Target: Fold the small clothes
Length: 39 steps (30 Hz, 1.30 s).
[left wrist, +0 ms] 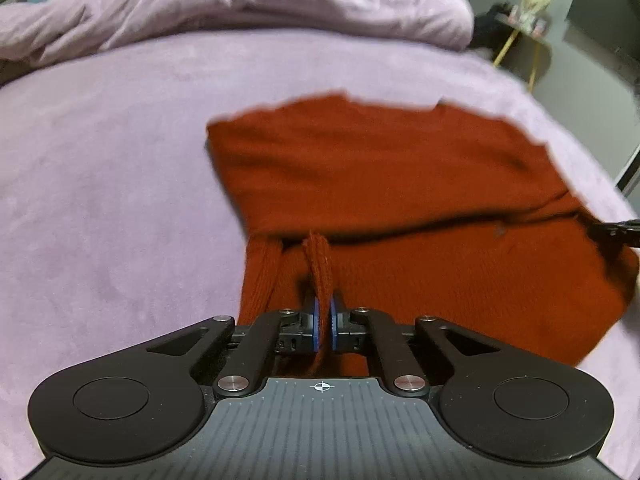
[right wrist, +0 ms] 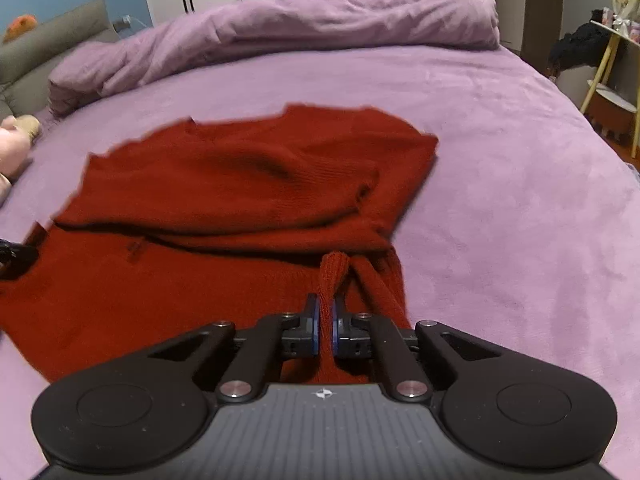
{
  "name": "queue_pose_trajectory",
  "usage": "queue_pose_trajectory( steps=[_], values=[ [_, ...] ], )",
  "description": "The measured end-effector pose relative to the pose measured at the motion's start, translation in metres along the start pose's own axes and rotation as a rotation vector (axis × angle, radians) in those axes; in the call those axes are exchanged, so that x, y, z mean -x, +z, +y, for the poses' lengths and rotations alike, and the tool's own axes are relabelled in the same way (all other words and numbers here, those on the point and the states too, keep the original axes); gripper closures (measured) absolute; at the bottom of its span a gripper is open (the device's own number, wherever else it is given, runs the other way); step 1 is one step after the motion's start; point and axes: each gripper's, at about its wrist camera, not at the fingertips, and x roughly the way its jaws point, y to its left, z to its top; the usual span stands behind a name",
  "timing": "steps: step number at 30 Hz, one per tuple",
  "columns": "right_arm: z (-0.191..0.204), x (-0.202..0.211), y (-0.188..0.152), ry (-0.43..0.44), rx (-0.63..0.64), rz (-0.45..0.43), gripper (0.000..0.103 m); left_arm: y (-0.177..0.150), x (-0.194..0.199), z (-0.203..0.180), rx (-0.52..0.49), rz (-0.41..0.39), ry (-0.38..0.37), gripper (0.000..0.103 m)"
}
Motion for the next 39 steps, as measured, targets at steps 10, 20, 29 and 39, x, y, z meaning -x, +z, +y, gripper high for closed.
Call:
queue_pose_trajectory(
  steps=[10, 20, 29, 39],
  values=[
    [-0.013, -0.021, 0.066, -0.086, -0.102, -0.176, 0.098, 0.08, 0.001, 0.02, 0.058, -0.217, 0.091, 0.096],
    [-0.026, -0.069, 0.05, -0.062, -0.116, -0.021, 0.09, 0.065, -0.073, 0.03, 0.077, 0.005, 0.044, 0.076],
    [-0.006, -0.041, 0.072, -0.099, 0.006, -0.186, 0.099, 0.084, -0.039, 0.019, 0.032, -0.128, 0.057, 0.095],
    [-0.007, -0.103, 0.137, -0.321, -0.033, -0.254, 0.099, 0.16, -0.088, 0.012, 0.046, -0.23, 0.33, 0.095]
  ],
)
